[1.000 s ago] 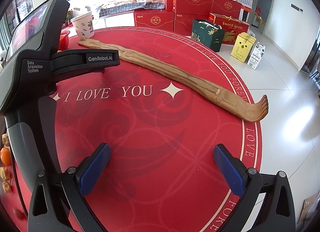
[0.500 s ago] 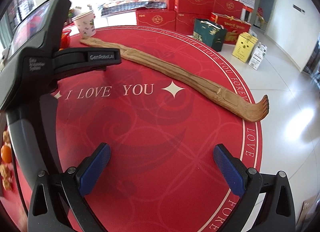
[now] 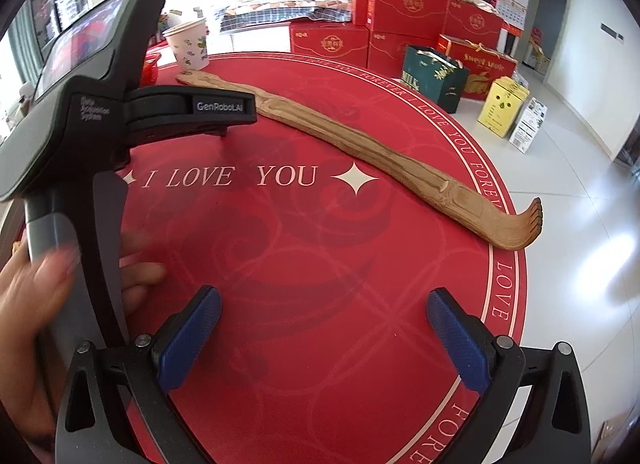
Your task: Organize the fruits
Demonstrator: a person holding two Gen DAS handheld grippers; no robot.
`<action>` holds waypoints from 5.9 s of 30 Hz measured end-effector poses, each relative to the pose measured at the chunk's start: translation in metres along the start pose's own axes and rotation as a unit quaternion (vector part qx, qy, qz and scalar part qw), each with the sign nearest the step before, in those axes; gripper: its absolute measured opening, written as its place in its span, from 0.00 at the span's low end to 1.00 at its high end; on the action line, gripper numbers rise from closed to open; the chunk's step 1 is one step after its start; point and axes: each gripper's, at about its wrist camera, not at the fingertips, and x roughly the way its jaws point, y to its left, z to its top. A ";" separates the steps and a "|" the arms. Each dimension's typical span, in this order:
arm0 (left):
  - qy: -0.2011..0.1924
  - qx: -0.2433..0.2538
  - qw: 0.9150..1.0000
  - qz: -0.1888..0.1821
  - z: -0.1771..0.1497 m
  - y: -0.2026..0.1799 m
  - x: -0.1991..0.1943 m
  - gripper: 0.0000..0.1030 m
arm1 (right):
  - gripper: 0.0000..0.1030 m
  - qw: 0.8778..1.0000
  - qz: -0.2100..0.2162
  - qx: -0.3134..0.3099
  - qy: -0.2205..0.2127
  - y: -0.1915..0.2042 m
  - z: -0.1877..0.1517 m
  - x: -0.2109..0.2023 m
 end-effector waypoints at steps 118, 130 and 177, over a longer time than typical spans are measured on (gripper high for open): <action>-0.075 -0.185 0.976 0.087 -0.097 0.390 -0.137 0.78 | 0.99 0.919 0.313 -0.237 -0.031 0.354 0.043 -0.041; -0.156 0.015 0.987 -0.029 -0.081 0.225 -0.145 0.85 | 0.99 0.979 0.188 -0.059 -0.051 0.155 0.060 -0.006; -0.108 0.061 0.992 -0.027 -0.112 0.205 -0.119 0.86 | 0.99 0.992 0.107 -0.065 0.027 0.146 0.054 0.035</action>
